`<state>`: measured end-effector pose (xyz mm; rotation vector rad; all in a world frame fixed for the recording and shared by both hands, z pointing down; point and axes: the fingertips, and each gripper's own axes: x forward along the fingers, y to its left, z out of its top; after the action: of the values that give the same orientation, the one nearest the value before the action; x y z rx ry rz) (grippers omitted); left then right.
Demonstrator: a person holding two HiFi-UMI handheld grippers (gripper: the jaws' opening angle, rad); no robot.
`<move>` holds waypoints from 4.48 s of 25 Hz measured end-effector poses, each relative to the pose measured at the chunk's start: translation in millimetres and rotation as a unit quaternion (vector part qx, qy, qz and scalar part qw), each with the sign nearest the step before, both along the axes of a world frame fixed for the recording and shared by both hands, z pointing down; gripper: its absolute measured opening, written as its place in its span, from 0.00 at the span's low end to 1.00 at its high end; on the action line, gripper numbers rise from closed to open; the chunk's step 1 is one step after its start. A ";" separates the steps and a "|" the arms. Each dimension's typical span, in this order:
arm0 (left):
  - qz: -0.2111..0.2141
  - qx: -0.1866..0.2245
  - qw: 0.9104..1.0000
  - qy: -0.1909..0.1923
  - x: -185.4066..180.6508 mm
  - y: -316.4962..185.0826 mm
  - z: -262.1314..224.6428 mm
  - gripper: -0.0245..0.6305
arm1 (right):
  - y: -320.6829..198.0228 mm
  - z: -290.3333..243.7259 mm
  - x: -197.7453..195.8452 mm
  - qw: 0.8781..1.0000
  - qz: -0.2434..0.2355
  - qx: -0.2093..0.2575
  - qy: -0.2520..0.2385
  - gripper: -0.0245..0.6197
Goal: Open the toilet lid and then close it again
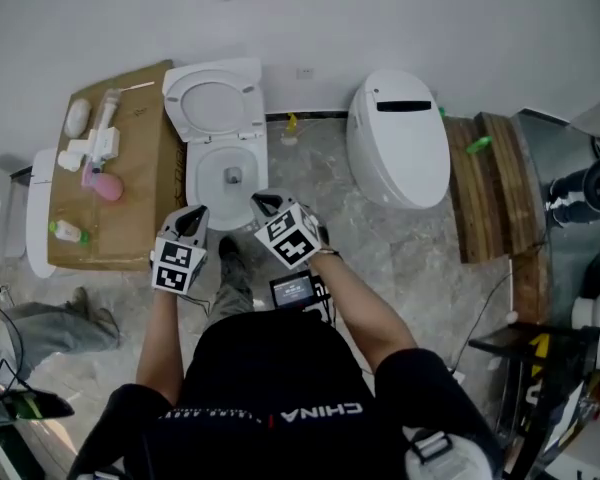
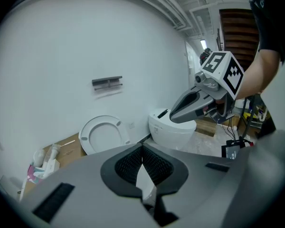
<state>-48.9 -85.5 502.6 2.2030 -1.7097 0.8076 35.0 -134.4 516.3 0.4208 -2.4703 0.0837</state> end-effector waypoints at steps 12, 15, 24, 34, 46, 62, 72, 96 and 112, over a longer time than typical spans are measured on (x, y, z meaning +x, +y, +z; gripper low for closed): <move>0.092 0.008 0.995 0.036 -100.4 -127.0 -0.1 0.05 | -111.6 3.2 -98.7 0.997 0.065 0.003 0.028 0.06; 0.122 0.013 0.991 0.058 -115.3 -141.0 1.2 0.05 | -126.0 7.1 -123.4 0.997 0.071 0.013 0.038 0.06; 0.116 -0.006 0.992 0.054 -143.5 -167.9 11.4 0.05 | -161.0 14.5 -143.5 0.996 0.071 -0.008 0.047 0.06; 0.070 -0.013 0.997 0.039 -134.6 -193.2 12.4 0.05 | -197.3 7.0 -147.6 0.999 0.023 -0.006 0.037 0.06; 0.059 -0.033 0.998 0.019 -137.5 -212.1 18.1 0.05 | -213.6 9.6 -156.3 1.000 -0.003 -0.007 0.030 0.06; 0.087 -0.027 0.994 -0.054 -194.4 -330.7 19.0 0.05 | -306.5 16.6 -225.3 0.998 -0.047 0.024 0.037 0.06; 0.112 -0.064 0.986 -0.101 -238.6 -402.2 58.0 0.23 | -369.1 50.8 -271.7 0.991 -0.106 0.016 0.078 0.27; 0.159 -0.131 0.970 -0.129 -216.4 -342.3 86.4 0.24 | -311.1 76.8 -248.7 0.984 -0.148 -0.001 0.095 0.24; 0.145 -0.156 0.958 -0.194 -154.0 -188.8 136.8 0.26 | -157.6 125.2 -184.5 0.969 -0.192 0.078 0.133 0.23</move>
<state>-202.9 -274.3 639.4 2.1985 -1.2898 1.5548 -149.6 -292.1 641.5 0.0076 -2.2529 -0.3106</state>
